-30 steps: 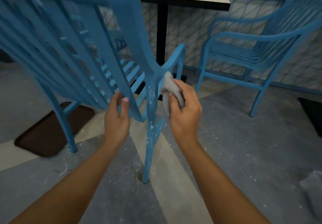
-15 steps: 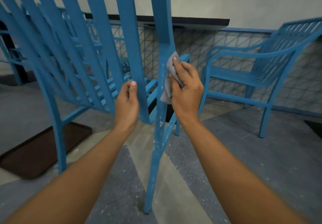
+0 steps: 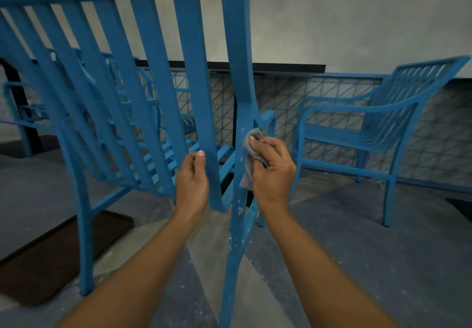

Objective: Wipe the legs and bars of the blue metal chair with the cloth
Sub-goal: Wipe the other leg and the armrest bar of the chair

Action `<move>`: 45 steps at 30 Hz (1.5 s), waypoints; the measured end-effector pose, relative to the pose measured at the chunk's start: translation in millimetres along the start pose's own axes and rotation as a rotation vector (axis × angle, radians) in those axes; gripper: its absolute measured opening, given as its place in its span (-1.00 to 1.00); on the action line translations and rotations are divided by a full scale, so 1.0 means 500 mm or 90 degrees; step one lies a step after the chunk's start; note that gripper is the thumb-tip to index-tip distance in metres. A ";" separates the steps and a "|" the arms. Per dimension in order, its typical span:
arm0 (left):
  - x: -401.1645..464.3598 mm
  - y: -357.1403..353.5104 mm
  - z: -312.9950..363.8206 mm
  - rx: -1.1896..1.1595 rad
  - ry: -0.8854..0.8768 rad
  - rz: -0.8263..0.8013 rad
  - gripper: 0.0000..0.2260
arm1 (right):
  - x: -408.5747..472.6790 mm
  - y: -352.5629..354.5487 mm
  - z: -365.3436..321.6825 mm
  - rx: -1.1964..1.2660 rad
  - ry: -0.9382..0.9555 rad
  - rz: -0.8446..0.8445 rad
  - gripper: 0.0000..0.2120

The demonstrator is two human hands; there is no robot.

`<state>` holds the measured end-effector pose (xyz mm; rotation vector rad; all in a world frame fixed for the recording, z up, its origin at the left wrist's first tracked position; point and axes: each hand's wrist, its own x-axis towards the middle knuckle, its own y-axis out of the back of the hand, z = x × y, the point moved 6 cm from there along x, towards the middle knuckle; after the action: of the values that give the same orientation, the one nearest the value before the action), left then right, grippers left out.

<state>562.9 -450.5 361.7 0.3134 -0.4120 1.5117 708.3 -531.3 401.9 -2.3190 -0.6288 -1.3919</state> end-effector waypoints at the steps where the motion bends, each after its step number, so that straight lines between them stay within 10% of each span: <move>1: -0.001 -0.002 0.000 0.001 0.000 0.000 -0.62 | -0.001 0.000 0.002 -0.012 0.016 -0.009 -0.78; 24: -0.023 0.005 -0.018 0.073 0.002 -0.024 -0.73 | 0.013 -0.028 -0.108 -0.403 0.375 -0.141 -0.74; 45: -0.019 0.009 -0.019 0.128 -0.009 -0.042 -0.69 | -0.021 -0.016 -0.079 -0.481 0.334 -0.222 -0.77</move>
<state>559.2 -454.8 348.9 0.4904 -0.2583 1.4893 670.8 -547.3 411.1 -2.2119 -0.3830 -2.6490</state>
